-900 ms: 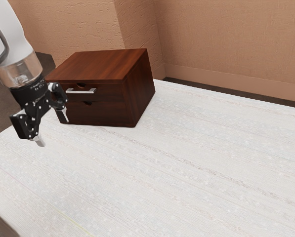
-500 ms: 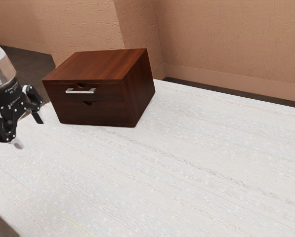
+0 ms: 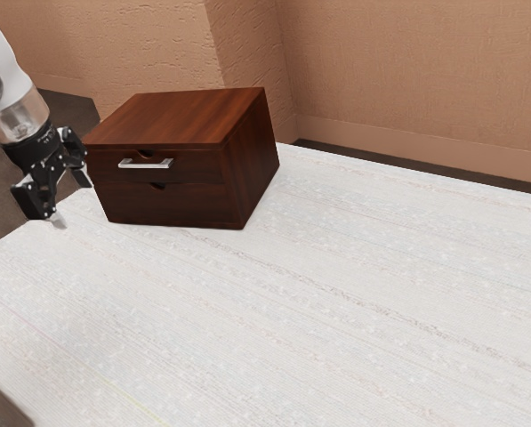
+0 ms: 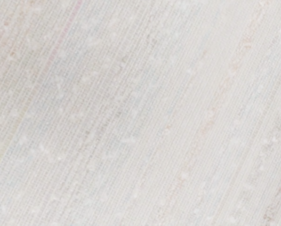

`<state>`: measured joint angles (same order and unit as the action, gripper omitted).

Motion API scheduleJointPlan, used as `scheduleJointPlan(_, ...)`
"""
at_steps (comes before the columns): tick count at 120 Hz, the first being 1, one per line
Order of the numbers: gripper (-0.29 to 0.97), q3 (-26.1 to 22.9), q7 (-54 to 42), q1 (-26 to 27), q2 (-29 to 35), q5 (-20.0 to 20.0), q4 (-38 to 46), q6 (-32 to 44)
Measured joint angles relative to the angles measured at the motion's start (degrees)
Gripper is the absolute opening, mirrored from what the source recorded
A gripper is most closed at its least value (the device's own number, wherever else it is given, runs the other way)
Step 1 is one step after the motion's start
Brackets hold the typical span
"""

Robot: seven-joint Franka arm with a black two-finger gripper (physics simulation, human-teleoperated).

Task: Pull the drawer handle with one arm to open the drawer

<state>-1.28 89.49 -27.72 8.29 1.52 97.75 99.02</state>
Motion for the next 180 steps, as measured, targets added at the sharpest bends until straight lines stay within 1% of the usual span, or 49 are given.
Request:
scheduleJointPlan(10,0.68,0.0,-0.2,0.0,-1.8,0.0,-1.2,1.1)
scheduleJointPlan(39,0.68,0.1,-0.9,-0.5,-3.5,-0.3,0.1,8.5)
scheduleJointPlan(75,0.68,0.1,-1.8,0.4,-7.2,-0.7,-0.7,13.8)
scheduleJointPlan(91,0.68,0.1,-2.2,0.5,-10.6,-0.7,-4.2,14.9)
scheduleJointPlan(111,0.68,0.4,-2.9,-0.4,-12.6,-0.7,-5.7,15.5)
scheduleJointPlan(153,0.68,0.5,-4.2,-1.0,-20.4,-0.7,-13.6,16.0)
scheduleJointPlan(165,0.68,0.4,-4.5,-1.3,-23.7,-0.7,-17.4,16.0)
scheduleJointPlan(180,0.68,0.4,-5.0,-1.3,-26.0,-0.6,-19.8,16.1)
